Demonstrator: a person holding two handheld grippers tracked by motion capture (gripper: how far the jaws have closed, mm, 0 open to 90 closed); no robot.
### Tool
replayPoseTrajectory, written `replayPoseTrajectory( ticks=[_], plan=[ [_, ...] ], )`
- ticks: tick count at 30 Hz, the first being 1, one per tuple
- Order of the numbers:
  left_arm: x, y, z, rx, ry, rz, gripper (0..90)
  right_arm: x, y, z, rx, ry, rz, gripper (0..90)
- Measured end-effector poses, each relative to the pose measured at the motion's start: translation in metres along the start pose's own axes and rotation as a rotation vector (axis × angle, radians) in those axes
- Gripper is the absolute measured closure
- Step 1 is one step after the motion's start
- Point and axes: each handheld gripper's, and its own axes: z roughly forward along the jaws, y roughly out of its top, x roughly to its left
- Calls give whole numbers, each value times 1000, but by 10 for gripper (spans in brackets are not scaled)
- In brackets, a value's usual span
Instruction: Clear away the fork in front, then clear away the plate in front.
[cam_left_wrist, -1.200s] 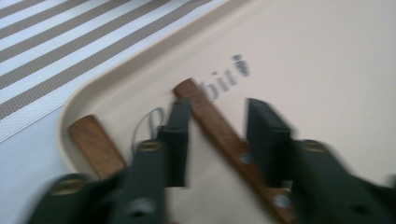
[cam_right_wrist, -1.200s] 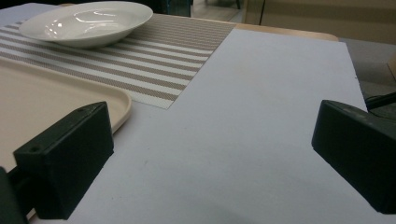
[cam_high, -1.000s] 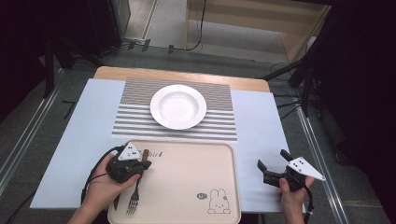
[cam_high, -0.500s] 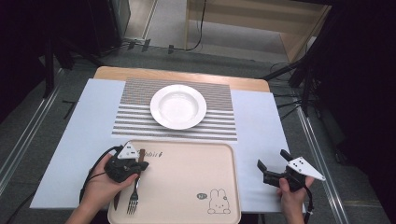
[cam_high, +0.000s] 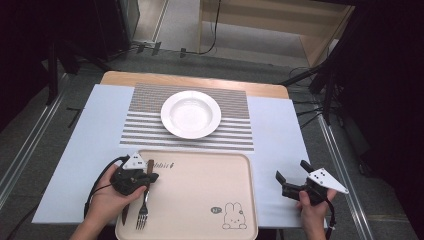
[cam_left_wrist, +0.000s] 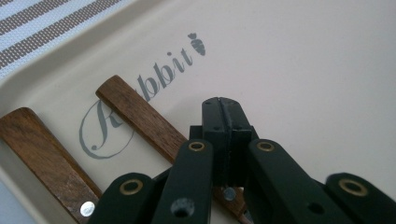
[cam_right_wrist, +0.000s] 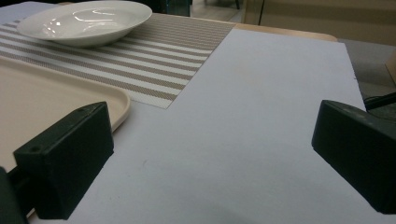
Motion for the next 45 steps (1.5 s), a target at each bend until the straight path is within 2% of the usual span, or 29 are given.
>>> replayPoseTrajectory(
  ticks=[2,8,9,10,11,13,14,15,16,21,23,26,30,31,34,45],
  plan=[
    [1,0,-1,-27,-11,-17,868,0,0,0,-4,-5,-2,0],
    [5,1,-6,-75,-20,-44,714,1,0,-1,-12,-12,-4,0],
    [5,2,-9,-101,-34,-52,689,1,0,-1,-14,-18,-8,0],
    [5,2,-9,-101,-34,-52,667,1,0,-1,-19,-16,-9,0],
    [7,4,-12,-136,-32,-64,610,1,0,-2,-23,-10,-7,0],
    [9,5,-16,-166,-40,-86,534,1,0,-2,-31,-8,4,0],
    [9,5,-16,-166,-40,-86,501,0,1,-3,-40,3,6,0],
    [10,6,-18,-187,-38,-94,501,0,1,-3,-40,3,6,0],
    [11,6,-20,-200,-31,-98,451,-1,1,-5,-55,-17,6,0],
    [11,8,-23,-223,-19,-106,308,-3,0,-4,-55,-10,20,0],
    [10,9,-23,-215,-30,-111,237,-2,0,-4,-55,-13,16,0],
    [9,11,-23,-211,-11,-112,108,-1,0,-3,-52,-11,7,0],
    [10,12,-23,-226,-12,-129,56,-2,0,-3,-50,-8,13,0],
    [11,13,-24,-234,-29,-143,56,-2,-1,-3,-50,-5,13,0],
    [12,14,-23,-229,-29,-143,23,-2,-1,-3,-51,-7,11,0],
    [16,26,-24,-255,-36,-150,15,0,-1,-2,-51,-14,-1,0]
  ],
)
